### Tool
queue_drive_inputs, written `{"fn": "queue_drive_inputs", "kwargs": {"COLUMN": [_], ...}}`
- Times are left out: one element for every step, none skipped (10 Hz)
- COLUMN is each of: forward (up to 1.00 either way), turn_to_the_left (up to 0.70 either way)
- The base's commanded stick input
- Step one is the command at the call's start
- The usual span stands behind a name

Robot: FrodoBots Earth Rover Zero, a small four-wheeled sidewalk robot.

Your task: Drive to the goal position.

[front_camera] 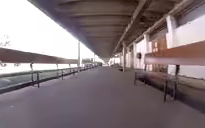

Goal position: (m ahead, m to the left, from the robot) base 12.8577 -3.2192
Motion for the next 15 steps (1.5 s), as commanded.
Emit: {"fn": "queue_drive_inputs", "kwargs": {"forward": [0.92, 0.92, 0.92, 0.92, 0.92, 0.92, 0.92, 0.92, 0.92, 0.92, 0.92, 0.92, 0.92, 0.92, 0.92], "turn_to_the_left": [0.01, 0.01, 0.01, 0.01, 0.01, 0.01, 0.01, 0.01, 0.01, 0.01, 0.01, 0.01, 0.01, 0.01, 0.01]}}
